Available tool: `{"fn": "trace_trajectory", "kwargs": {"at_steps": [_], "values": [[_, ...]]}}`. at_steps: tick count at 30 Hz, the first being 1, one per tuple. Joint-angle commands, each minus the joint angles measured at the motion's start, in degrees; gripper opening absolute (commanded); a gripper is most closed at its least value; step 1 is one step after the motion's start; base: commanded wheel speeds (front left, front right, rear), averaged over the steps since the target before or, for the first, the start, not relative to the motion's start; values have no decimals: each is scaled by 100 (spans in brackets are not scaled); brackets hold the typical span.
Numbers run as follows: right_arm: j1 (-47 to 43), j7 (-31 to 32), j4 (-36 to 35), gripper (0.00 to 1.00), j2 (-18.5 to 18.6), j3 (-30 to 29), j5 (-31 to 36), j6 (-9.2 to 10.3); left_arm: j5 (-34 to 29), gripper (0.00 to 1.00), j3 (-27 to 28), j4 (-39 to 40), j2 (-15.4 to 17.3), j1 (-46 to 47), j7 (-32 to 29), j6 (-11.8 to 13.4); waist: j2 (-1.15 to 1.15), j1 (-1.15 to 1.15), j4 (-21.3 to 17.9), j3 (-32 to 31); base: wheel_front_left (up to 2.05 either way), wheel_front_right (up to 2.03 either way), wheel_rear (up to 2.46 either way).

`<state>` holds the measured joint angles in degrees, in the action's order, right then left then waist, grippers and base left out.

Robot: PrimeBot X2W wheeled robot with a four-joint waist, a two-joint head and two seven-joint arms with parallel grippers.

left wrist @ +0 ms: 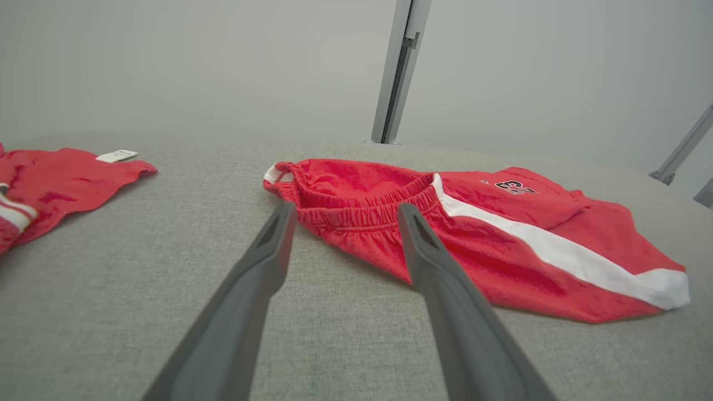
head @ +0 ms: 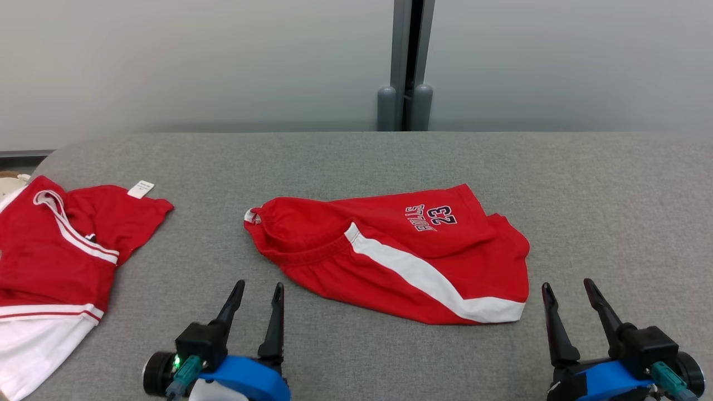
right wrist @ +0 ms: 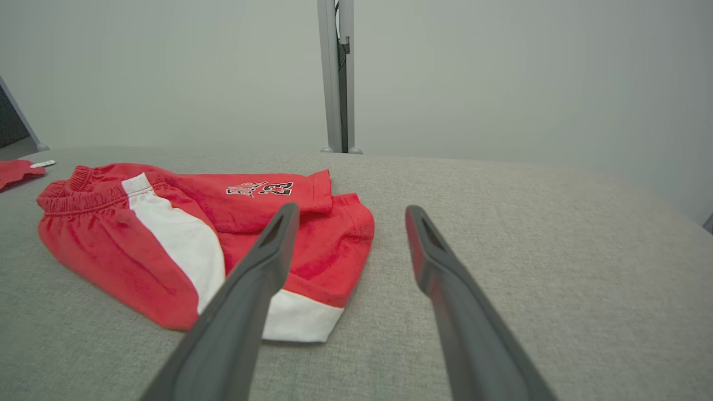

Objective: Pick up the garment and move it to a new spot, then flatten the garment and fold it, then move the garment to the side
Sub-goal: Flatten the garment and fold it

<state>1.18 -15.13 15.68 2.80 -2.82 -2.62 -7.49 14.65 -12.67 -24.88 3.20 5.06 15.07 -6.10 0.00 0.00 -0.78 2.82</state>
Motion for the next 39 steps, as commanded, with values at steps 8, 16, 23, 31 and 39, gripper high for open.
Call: {"fn": "trace_trajectory", "kwargs": {"at_steps": [8, 16, 23, 31, 39], "values": [[351, -4, -51, 100, 17, 135, 35, -1, -348, 100, -814, -584, 126, 1454, -697, -125, 0, 0, -308, 432, 0, 0, 0], [576, -4, -64, 100, 16, 229, -89, -1, -87, 100, -1322, -1641, 314, 2612, -1759, -154, 0, 0, -801, 879, 0, 0, 0], [629, -4, -60, 100, 15, 163, -168, -1, 326, 47, -1905, -2000, 502, 2983, -2075, -138, 0, 0, -967, 1029, 0, 0, 0], [595, -4, -39, 100, 16, 57, -163, -1, 600, 0, -2224, -1626, 474, 2931, -1302, -138, 0, 0, -798, 933, 0, 0, 0], [434, -4, 21, 100, 16, -137, -86, -1, 978, 0, -1855, -757, 527, 2250, -633, 123, 0, 0, -505, 686, 0, 0, 0]]}}
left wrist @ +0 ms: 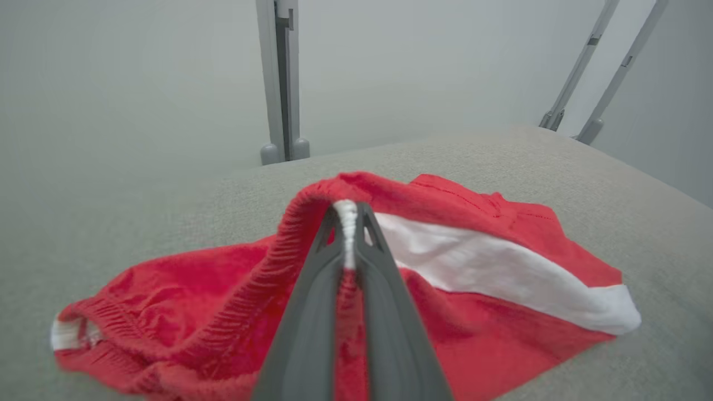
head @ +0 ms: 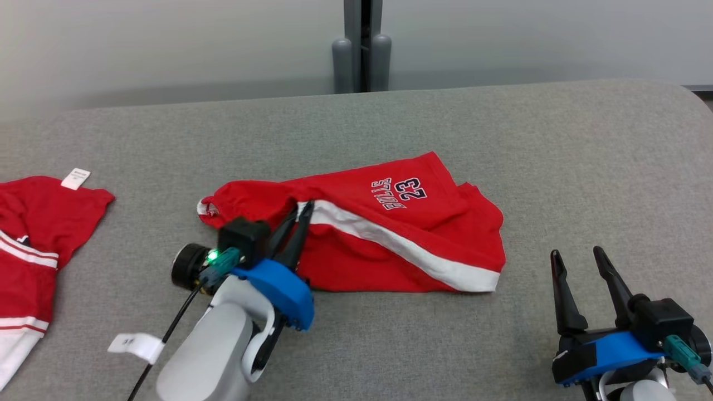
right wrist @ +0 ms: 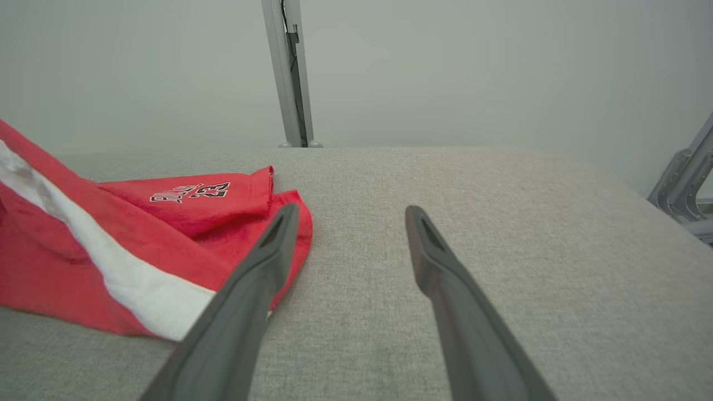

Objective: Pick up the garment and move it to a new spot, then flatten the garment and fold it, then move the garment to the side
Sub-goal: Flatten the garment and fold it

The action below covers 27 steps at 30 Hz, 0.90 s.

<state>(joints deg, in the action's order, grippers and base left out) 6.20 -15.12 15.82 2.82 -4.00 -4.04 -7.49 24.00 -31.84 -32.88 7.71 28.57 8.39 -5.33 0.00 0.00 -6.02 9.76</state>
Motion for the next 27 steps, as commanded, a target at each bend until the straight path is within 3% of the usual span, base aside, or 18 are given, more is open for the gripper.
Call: {"fn": "trace_trajectory", "kwargs": {"at_steps": [1, 7, 18, 19, 20, 21, 27], "values": [[-84, -5, 15, 100, 15, -65, 59, -1, 126, 0, 138, 128, 99, -237, 67, 102, 0, 0, 59, -33, 0, 0, 0], [-108, -5, 43, 100, 14, -285, 133, -1, 637, 0, 657, 229, 322, -1015, 167, 393, 0, 0, 216, -126, 0, 0, 0], [-120, -5, 107, 100, 14, -385, 243, -1, 1063, 0, 940, -428, 213, -1403, 415, 330, 0, 0, 346, -174, 0, 0, 0], [-116, -5, 112, 100, 14, -362, 241, -1, 1065, 12, 940, -473, 188, -1390, 457, 307, 0, 0, 351, -181, 0, 0, 0], [-115, -5, 119, 100, 14, -339, 235, -1, 1041, 46, 940, -492, 179, -1373, 506, 284, 0, 0, 355, -189, 0, 0, 0], [-121, -5, 121, 100, 14, -294, 232, -1, 997, 100, 960, -514, 161, -1352, 586, 262, 0, 0, 360, -208, 0, 0, 0], [-169, -5, 125, 100, 14, -230, 249, -1, 822, 100, 1028, -367, 116, -1425, 679, 212, 0, 0, 379, -329, 0, 0, 0]]}}
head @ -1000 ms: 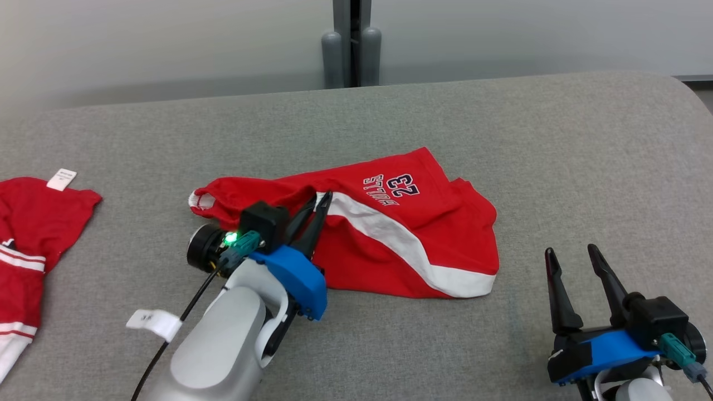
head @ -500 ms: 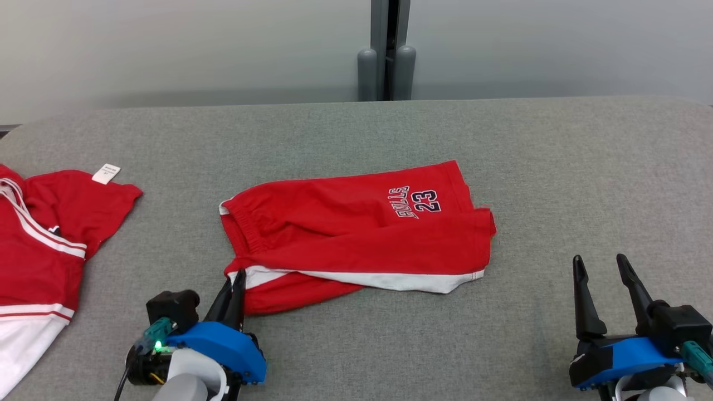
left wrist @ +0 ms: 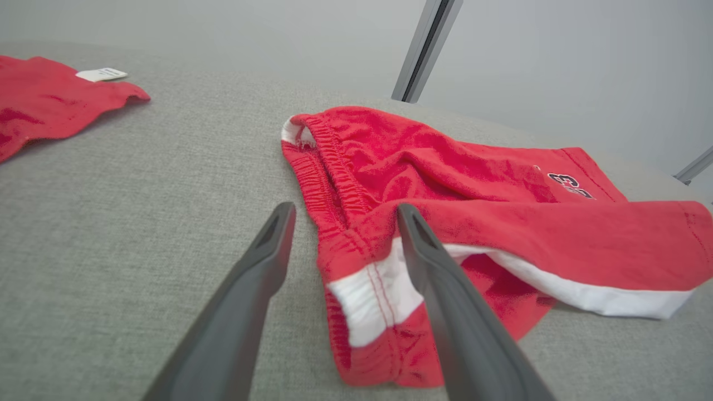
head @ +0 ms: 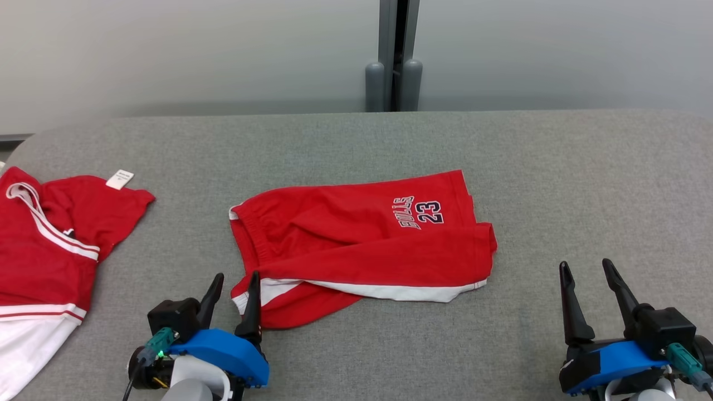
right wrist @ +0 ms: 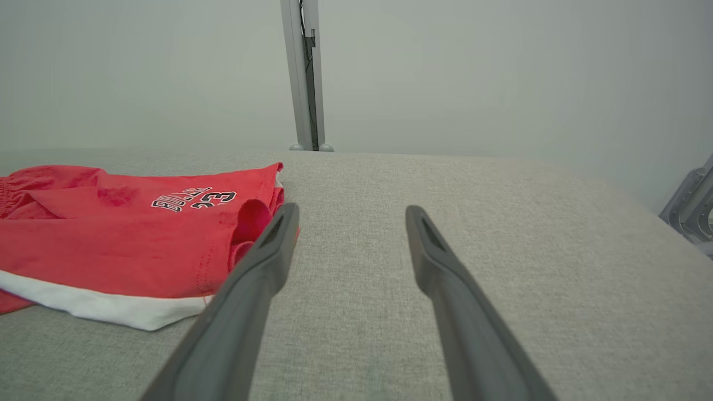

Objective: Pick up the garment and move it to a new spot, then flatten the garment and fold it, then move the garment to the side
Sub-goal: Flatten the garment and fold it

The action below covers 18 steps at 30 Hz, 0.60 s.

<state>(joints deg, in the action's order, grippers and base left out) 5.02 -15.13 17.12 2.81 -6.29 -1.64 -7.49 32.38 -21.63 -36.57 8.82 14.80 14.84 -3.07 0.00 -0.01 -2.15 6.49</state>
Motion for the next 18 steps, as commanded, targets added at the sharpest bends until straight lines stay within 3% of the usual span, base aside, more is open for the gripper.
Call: {"fn": "trace_trajectory", "kwargs": {"at_steps": [1, 18], "values": [[-63, -3, -21, 100, 16, 2, 21, -1, -60, 100, 29, 70, 4, -78, 40, -19, 0, 1, 0, -33, 0, 0, 0], [-285, -3, -240, 100, 15, 192, 22, -1, -972, 100, 907, 1394, -319, -1022, 42, -19, 0, 1, 130, -571, 0, 0, 0]]}}
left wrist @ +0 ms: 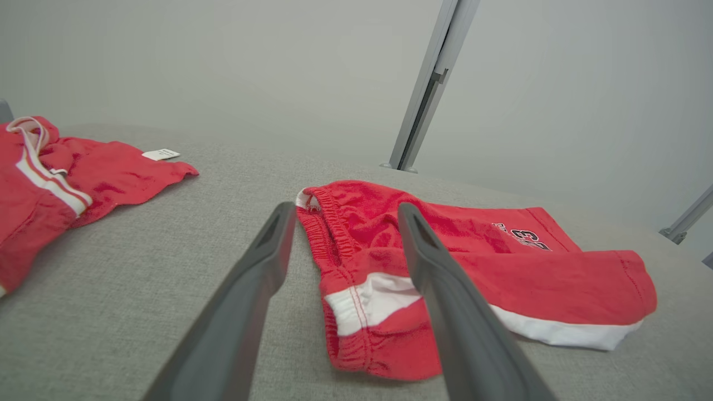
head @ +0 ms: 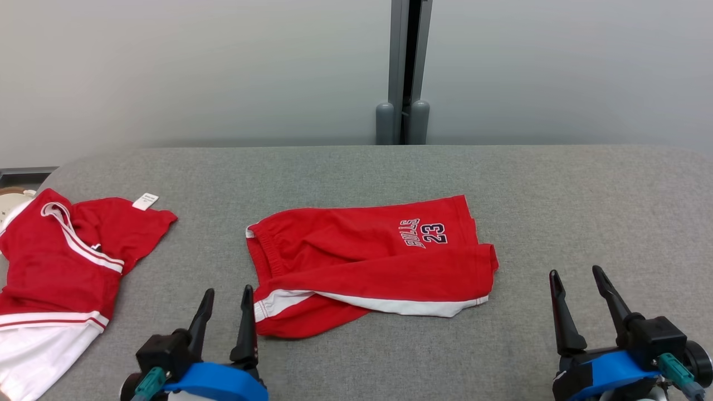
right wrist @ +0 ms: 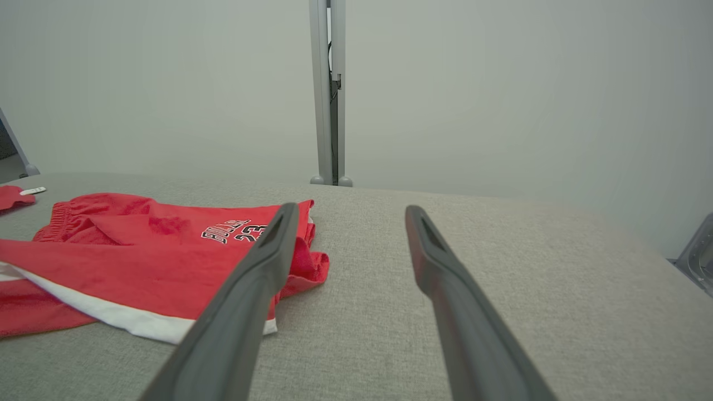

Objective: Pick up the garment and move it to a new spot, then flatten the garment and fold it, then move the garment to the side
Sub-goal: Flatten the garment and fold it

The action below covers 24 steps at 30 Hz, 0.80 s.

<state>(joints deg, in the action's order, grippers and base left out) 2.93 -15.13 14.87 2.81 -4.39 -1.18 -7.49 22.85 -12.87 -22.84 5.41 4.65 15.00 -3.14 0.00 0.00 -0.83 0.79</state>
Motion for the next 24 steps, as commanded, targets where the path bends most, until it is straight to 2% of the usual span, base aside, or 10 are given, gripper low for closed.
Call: {"fn": "trace_trajectory", "kwargs": {"at_steps": [1, 10, 24], "values": [[-82, -3, -6, 100, 15, 19, -37, -1, -41, 100, 95, 42, 8, -73, 26, -11, 0, 0, -3, -9, 0, 0, 0], [-37, -3, 149, 100, 15, 175, -94, -1, -332, 100, 401, 154, -125, -337, 26, -59, 0, 0, -7, -19, 0, 0, 0], [85, -3, 291, 100, 15, 215, -26, -1, -489, 100, 493, 90, -218, -211, 27, -187, 0, 0, 55, 76, 0, 0, 0]]}}
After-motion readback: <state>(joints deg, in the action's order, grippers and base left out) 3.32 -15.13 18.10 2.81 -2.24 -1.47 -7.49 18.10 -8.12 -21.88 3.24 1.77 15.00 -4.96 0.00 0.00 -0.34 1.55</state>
